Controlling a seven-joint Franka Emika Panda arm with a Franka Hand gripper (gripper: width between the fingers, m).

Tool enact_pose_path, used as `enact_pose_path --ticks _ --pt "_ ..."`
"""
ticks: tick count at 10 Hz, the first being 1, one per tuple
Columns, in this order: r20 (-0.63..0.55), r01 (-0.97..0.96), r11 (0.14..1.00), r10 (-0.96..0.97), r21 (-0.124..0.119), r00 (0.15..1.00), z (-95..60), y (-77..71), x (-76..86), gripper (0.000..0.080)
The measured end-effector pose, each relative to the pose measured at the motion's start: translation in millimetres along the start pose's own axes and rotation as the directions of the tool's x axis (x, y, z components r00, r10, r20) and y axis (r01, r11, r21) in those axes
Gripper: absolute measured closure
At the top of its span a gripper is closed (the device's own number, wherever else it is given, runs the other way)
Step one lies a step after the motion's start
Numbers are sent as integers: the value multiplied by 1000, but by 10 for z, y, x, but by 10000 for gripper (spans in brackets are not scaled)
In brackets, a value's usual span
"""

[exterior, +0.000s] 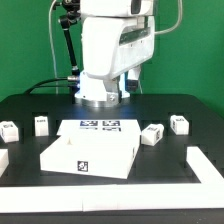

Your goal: Assemble square table

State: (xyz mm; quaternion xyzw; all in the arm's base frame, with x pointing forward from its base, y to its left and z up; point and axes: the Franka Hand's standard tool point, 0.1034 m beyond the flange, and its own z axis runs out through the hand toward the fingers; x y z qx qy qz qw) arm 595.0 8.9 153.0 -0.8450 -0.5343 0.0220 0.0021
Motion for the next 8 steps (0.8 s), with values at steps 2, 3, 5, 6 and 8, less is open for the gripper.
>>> enact_pose_path --ticks 2,3,5,6,8 --pt "0 1 1000 -1 0 1000 0 0 0 150" --pt "0 1 1000 -1 0 1000 2 0 0 150" --pt "1 1 1000 -1 1 1000 9 -2 -1 150" --pt "1 1 1000 -1 2 1000 12 -3 -1 150" --pt "1 1 1000 -1 2 1000 15 -4 -1 150"
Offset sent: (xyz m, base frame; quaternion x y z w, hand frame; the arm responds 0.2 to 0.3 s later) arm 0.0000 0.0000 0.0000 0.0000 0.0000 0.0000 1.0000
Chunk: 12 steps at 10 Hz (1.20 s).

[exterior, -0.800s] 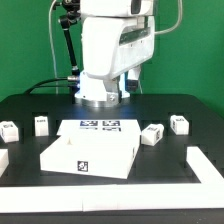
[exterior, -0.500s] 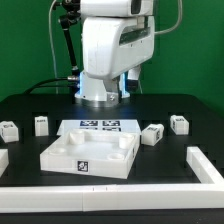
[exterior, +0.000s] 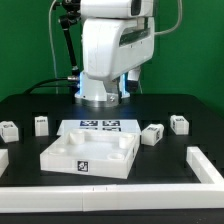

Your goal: Assemble square table

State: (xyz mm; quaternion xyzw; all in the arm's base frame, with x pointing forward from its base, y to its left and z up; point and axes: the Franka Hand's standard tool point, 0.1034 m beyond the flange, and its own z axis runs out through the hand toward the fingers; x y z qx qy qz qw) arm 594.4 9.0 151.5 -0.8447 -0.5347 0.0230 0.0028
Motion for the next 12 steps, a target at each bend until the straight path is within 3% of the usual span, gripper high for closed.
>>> enact_pose_path --ticks 10,12 --pt "1 32 999 -32 6 999 11 -6 -39 150" --pt "23 104 992 -105 72 994 41 -175 -494 150"
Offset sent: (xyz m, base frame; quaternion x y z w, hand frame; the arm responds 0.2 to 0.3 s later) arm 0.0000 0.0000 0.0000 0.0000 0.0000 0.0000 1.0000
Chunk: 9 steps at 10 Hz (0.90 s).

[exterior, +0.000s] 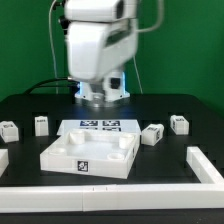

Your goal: Assemble square table

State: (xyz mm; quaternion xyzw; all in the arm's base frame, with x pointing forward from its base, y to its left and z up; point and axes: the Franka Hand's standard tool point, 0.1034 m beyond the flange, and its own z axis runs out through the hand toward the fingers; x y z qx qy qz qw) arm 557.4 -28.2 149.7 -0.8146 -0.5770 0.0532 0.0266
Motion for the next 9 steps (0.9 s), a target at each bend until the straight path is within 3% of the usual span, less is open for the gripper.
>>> enact_pose_path --ticks 2,3,4,7,8,9 --pt "6 96 995 -97 30 995 249 -333 -139 150" --pt "2 92 995 -92 25 996 396 -441 -210 150" --pt "5 87 996 -87 36 996 387 -451 -220 150" --pt "5 87 996 -87 37 996 405 -453 -221 150" --pt "-10 80 997 -81 -15 997 472 -491 -230 150" --pt "-30 60 996 -62 -69 998 635 -725 -280 150"
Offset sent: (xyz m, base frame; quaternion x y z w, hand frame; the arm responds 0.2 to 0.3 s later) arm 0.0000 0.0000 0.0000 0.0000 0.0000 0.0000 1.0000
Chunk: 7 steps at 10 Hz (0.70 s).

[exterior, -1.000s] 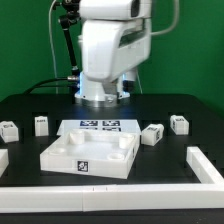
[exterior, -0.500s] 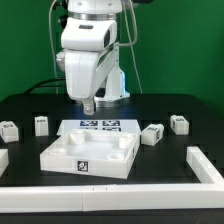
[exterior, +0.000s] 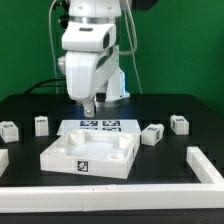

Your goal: Assemble square table

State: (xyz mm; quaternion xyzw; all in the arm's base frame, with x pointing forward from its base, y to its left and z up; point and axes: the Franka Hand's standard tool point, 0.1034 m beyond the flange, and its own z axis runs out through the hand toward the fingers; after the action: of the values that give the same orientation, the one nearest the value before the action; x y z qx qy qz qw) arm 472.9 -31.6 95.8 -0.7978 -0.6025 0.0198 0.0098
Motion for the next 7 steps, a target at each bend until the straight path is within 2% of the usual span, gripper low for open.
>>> enact_pose_path --ticks 1,3,4,7 --pt "-26 -27 999 26 -37 999 130 -176 -57 150" --pt "-34 -41 998 39 -50 999 270 -242 -43 150" --pt "-34 -50 998 49 -41 998 308 -271 -27 150" --pt "-34 -52 998 50 -39 998 322 -278 -27 150"
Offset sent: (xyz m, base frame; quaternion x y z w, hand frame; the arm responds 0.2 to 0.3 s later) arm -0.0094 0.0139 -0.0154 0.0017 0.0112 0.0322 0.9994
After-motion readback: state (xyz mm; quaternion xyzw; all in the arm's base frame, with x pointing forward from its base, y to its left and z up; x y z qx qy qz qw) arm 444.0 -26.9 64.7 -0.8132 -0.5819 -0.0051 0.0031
